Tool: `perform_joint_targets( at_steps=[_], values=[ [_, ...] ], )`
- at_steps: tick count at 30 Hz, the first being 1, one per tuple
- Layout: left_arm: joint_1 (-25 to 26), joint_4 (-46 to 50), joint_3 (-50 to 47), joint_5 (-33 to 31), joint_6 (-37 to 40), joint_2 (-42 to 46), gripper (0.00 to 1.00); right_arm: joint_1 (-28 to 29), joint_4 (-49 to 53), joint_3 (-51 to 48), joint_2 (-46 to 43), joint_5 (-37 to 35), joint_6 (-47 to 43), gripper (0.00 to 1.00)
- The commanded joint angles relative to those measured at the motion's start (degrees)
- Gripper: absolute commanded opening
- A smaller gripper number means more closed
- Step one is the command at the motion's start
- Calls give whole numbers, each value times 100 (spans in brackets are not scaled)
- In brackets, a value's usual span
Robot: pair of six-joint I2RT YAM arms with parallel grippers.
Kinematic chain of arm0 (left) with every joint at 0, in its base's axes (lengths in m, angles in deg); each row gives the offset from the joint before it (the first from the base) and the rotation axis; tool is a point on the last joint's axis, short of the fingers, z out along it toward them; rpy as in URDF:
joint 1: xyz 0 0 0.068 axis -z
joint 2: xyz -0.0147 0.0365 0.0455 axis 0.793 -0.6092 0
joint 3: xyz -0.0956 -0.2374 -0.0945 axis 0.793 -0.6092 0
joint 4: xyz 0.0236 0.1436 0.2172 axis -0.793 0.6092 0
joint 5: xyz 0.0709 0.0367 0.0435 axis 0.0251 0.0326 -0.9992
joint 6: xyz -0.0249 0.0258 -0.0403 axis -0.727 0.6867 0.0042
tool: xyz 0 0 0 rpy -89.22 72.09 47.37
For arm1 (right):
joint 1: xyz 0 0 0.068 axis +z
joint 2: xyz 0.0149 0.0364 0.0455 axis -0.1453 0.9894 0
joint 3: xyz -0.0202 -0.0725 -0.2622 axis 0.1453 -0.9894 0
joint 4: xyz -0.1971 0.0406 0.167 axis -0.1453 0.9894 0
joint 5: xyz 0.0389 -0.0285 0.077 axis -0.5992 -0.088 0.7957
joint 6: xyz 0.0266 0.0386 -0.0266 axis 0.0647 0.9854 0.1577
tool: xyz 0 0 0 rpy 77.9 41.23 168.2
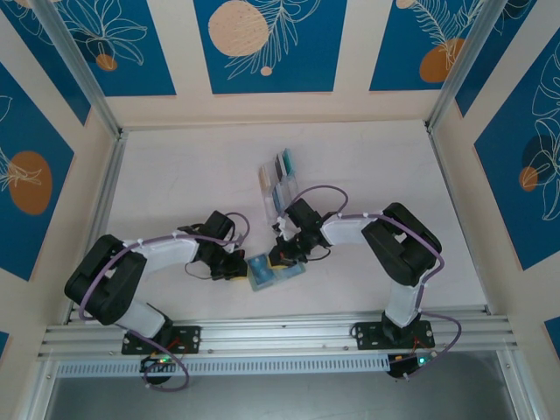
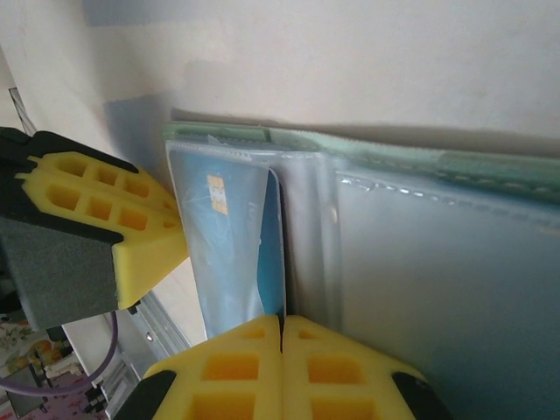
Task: Put the credit cards into the card holder
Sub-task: Insert the credit card into the card slot, then flip over the card slot in the card holder.
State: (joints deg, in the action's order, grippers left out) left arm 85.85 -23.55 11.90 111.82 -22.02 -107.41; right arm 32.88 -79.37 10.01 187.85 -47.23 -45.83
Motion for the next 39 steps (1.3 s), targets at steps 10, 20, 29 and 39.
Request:
perform_joint_targets(
  at_steps=[10, 20, 29, 39],
  values=[
    [173, -527, 2, -160, 76, -340, 1, 79, 1461, 499, -702, -793, -584, 34],
    [170, -513, 34, -155, 137, -330, 1, 71, 2798, 1241, -711, -2040, -1472, 25],
    [169, -518, 32, -150, 137, -338, 2, 131, 3050, 1739, -108, -2862, -1886, 32],
    [174, -549, 77, -129, 146, -383, 2, 383, 2871, 1580, 411, -3471, -1801, 38]
  ],
)
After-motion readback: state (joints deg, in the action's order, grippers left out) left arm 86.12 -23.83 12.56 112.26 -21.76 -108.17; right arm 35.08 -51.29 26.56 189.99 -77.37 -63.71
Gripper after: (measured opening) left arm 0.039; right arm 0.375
